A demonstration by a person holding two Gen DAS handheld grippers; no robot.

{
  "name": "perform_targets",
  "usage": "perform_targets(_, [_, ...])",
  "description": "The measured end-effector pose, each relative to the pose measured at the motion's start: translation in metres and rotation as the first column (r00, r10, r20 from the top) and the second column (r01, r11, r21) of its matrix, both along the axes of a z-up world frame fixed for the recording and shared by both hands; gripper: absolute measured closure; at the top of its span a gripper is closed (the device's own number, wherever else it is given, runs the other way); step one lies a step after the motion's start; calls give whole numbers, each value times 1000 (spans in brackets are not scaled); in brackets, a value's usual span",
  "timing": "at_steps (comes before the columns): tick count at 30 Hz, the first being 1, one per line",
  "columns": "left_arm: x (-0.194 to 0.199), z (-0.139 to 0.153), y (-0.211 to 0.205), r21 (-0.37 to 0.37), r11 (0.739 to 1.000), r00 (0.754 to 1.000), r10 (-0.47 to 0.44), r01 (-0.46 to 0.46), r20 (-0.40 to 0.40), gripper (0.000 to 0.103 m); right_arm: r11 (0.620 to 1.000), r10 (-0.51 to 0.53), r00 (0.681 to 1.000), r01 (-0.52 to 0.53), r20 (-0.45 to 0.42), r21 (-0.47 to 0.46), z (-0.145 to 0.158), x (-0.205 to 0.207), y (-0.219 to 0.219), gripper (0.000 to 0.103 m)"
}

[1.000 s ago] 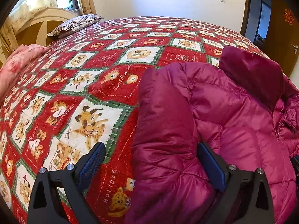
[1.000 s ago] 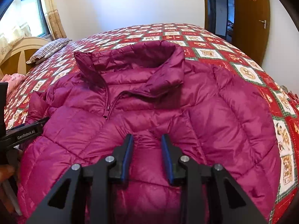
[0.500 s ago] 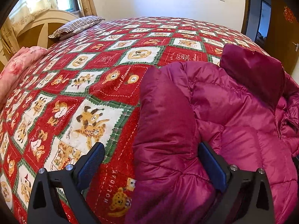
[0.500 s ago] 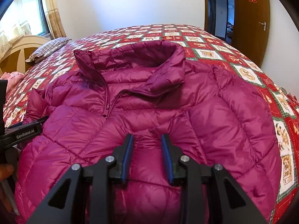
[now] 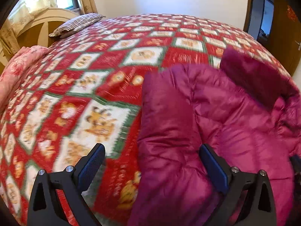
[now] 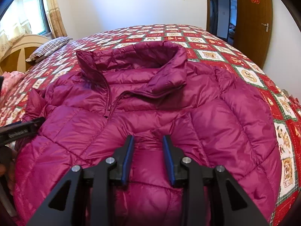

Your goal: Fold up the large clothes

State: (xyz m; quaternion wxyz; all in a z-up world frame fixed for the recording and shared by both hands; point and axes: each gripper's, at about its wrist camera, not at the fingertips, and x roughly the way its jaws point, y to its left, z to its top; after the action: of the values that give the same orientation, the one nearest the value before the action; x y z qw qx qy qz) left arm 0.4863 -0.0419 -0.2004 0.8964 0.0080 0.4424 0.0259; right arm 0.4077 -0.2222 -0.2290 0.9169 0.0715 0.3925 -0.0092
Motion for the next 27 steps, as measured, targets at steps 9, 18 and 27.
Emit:
perform_targets(9, [55, 91, -38, -120, 982, 986, -131, 143, 105, 2, 997, 70, 996, -70, 59, -14, 67, 25, -31, 28])
perform_targets(18, [139, 46, -96, -20, 983, 983, -182, 182, -30, 2, 995, 48, 999, -49, -5, -89, 68, 101, -72, 27])
perform_targets(27, [134, 22, -111, -4, 942, 941, -335, 335, -41, 54, 968, 168, 983, -179, -75, -175, 49, 139, -56, 36])
